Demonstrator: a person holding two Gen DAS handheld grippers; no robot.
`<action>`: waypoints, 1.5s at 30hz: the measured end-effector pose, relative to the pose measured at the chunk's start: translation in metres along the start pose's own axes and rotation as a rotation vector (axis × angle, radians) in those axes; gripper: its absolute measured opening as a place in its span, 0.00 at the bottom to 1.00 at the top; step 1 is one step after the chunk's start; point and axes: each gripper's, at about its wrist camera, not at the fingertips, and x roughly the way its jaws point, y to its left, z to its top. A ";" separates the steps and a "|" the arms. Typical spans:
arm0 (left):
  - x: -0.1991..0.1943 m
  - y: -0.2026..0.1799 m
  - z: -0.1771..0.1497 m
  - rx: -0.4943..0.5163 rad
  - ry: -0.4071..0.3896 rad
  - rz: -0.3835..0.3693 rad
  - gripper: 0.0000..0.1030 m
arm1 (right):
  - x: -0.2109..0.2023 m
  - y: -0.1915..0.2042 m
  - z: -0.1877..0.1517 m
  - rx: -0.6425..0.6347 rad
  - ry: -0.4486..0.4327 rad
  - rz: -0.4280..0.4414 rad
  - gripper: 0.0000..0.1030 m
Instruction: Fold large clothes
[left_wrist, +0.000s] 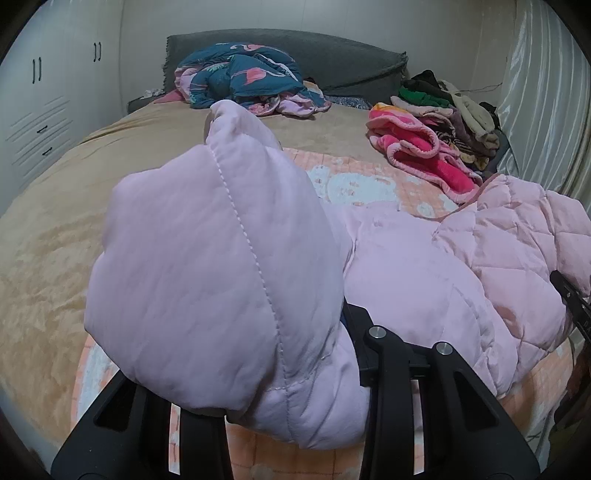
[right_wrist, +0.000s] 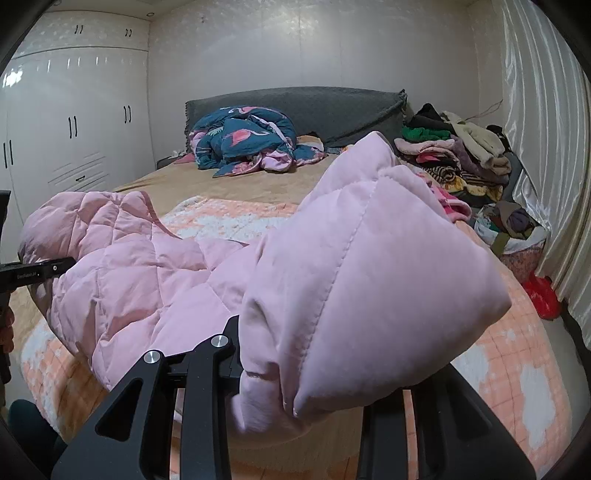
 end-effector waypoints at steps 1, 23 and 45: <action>-0.001 0.000 -0.002 0.001 0.000 0.002 0.26 | -0.001 0.000 -0.002 0.001 0.003 0.000 0.29; 0.006 0.011 -0.044 -0.014 0.036 0.017 0.32 | 0.021 -0.046 -0.034 0.223 0.135 -0.009 0.35; 0.003 0.011 -0.064 -0.057 0.075 0.041 0.53 | 0.040 -0.092 -0.089 0.578 0.296 -0.052 0.89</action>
